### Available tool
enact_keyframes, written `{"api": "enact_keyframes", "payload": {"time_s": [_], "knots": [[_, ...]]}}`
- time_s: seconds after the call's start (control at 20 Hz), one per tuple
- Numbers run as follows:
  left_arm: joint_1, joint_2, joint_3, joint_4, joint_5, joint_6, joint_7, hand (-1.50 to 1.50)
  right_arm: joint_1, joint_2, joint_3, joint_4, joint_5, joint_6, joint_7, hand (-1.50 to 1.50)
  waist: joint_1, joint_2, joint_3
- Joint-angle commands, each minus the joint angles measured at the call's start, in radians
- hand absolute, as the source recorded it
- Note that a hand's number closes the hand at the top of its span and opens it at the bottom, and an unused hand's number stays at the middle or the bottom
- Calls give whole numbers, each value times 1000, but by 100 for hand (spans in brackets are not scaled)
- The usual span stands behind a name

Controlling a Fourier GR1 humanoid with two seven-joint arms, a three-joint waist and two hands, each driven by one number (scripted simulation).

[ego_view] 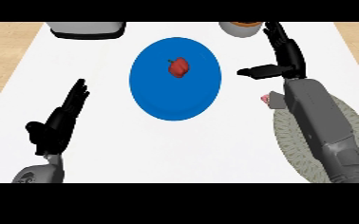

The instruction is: Pick the bell pepper from the placemat and place it in the plate

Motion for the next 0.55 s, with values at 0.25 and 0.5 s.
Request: {"api": "enact_keyframes", "payload": {"time_s": [0.25,0.5], "knots": [[-31,-2,16,54,3,-11,-18,0,-30,-83,-23,249,70,131,-226,-150,9,3,0],[12,12,10,-39,4,-20,35,0,-22,-76,-42,315,92,71,-320,-150,17,4,1]]}}
